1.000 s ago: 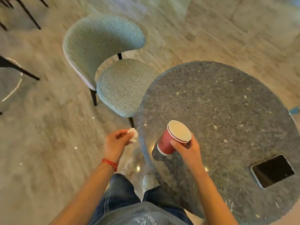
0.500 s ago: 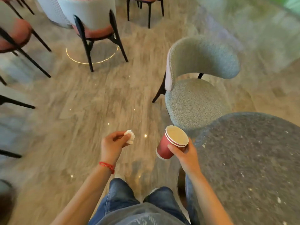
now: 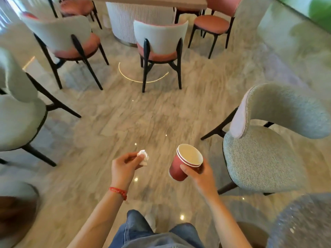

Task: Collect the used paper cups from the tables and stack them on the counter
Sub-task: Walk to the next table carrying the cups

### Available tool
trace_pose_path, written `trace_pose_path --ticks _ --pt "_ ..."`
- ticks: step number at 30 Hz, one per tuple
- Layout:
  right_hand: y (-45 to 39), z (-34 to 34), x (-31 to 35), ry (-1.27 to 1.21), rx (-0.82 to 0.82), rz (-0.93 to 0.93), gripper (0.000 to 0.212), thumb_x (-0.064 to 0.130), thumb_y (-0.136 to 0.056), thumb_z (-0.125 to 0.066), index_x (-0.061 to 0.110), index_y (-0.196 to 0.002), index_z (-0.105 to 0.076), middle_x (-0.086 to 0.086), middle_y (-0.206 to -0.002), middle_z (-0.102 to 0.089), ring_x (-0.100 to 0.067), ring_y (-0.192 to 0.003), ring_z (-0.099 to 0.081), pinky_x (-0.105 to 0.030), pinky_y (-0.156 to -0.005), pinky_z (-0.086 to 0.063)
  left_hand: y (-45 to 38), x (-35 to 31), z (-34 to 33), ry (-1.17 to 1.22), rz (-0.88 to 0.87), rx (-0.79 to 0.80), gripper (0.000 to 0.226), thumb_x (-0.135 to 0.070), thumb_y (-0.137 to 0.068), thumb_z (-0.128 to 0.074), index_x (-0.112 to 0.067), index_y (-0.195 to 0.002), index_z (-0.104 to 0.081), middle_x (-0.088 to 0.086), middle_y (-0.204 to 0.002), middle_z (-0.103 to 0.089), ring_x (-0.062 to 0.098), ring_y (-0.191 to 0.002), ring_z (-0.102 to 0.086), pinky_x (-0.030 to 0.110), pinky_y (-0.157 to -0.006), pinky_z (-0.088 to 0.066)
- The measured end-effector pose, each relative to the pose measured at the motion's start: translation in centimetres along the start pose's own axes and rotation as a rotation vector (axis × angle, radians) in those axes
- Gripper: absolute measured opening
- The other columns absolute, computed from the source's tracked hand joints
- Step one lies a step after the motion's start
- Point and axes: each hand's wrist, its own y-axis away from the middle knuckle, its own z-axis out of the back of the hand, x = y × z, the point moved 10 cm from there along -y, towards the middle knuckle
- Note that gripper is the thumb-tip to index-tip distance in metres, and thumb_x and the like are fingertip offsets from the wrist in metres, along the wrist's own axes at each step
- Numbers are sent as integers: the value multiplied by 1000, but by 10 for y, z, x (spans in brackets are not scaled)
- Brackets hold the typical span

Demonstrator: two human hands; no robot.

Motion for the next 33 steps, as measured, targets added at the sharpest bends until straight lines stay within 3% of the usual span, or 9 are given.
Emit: trace_pose_path --ticks 5,13,16,21,25,29,33 --pt "-40 -49 16 6 90 -2 48 -2 -71 -75 14 -112 -57 3 -101 -66 5 -86 -65 -10 -69 -49 -38 -11 25 45 16 -43 4 -4 -80 -69 -3 -83 -70 8 -74 -69 4 -58 -67 13 -54 -52" --pt "-122 -82 24 50 124 -17 56 25 -56 -88 25 -105 -60 7 -99 -70 -1 -91 -66 -13 -71 -50 -102 -25 27 130 43 -110 3 -2 -79 -69 -2 -81 -71 5 -67 -72 5 -57 -67 14 -55 -54" --pt "-168 -91 30 46 140 -10 55 25 -57 -85 24 -106 -60 6 -101 -70 -1 -90 -66 -13 -71 -50 -136 -38 15 133 27 -123 2 -4 -79 -70 -5 -80 -71 -2 -62 -72 6 -59 -68 14 -55 -53" --pt "-249 -102 56 46 202 32 56 23 -61 -86 20 -111 -59 4 -103 -69 1 -90 -66 -11 -72 -49 -198 -71 -12 117 11 -186 5 -7 -79 -71 -4 -82 -72 5 -70 -72 8 -61 -69 13 -54 -52" --pt "-305 -115 94 55 285 54 54 17 -62 -85 20 -110 -60 7 -97 -71 -1 -90 -66 -11 -72 -49 -233 -113 -25 171 -9 -244 3 -6 -78 -72 -9 -77 -72 -1 -62 -72 7 -59 -69 12 -52 -50" --pt "-354 -145 113 67 379 65 54 14 -64 -80 15 -114 -59 4 -102 -69 -1 -90 -66 -11 -72 -49 -263 -133 -21 208 -21 -325 5 -7 -78 -71 -11 -75 -72 -5 -62 -72 6 -59 -68 11 -52 -50" --pt "-382 -182 116 81 453 60 50 7 -64 -80 23 -106 -60 11 -93 -72 2 -87 -66 -9 -70 -48 -278 -134 2 229 -13 -424 2 -7 -78 -71 -6 -79 -72 -4 -63 -72 5 -60 -68 12 -53 -51"
